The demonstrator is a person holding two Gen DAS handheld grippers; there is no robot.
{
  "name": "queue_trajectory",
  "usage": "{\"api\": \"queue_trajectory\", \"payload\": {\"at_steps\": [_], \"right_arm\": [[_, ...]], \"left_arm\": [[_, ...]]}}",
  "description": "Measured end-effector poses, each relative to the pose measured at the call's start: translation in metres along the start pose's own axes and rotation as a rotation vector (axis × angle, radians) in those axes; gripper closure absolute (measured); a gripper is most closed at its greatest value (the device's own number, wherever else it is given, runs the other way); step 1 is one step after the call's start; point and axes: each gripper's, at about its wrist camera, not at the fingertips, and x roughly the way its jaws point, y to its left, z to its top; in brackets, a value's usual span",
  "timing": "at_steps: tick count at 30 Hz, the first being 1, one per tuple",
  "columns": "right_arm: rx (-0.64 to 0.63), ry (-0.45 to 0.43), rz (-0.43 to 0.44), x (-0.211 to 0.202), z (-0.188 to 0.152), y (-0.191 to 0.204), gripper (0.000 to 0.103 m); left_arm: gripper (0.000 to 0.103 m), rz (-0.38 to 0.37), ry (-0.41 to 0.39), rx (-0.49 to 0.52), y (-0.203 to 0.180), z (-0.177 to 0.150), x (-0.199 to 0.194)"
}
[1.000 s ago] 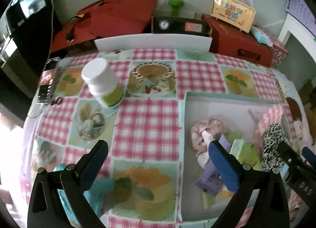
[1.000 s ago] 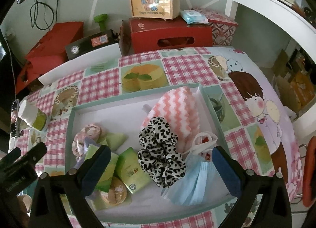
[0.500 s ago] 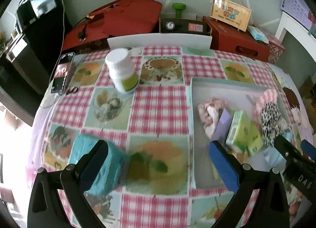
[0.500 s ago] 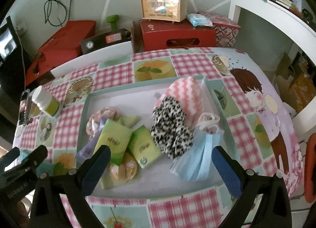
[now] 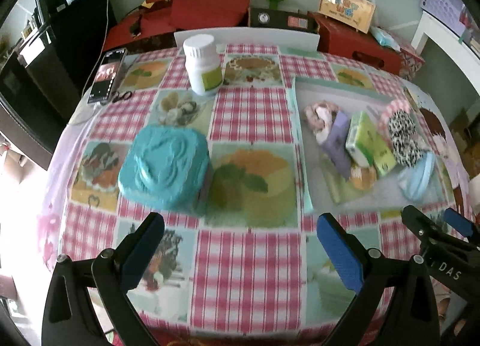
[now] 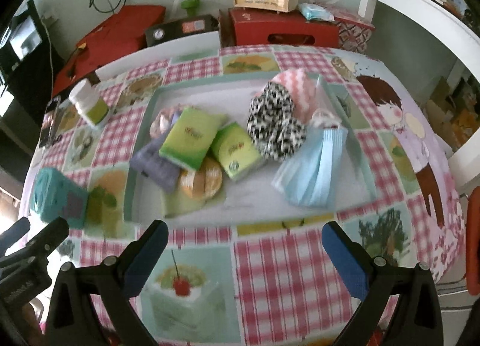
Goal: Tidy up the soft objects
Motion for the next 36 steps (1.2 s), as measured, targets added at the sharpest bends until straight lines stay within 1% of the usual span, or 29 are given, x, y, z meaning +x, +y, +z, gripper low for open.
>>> {"api": "queue_trajectory", "payload": {"at_steps": [5,11,18,26,36], "right_arm": [[-0.021,0.009,-0.013,-0.006,-0.012,0.003,0.000],[-0.023,0.009,0.013,-0.010,-0.027,0.004,0.000],[-0.030,-0.003,-0.018,-0.019,-0.032,0.003,0.000],[-0.035,0.007,-0.026,-0.020,-0.035,0.003,0.000],[-0.039,0.021,-0.029,-0.017,-0.036,0.004,0.000]], "left_arm": [[0.002,-0.011,-0.014,-0.013,0.007,-0.008,-0.007],[0.002,-0.034,0.008,-0.032,0.015,-0.018,-0.004],[0.002,-0.017,0.029,-0.010,0.018,-0.027,-0.006],[0.002,0.011,0.051,0.014,0.016,-0.032,-0.004],[0.002,0.021,0.066,0.020,0.015,-0.033,-0.002]]}}
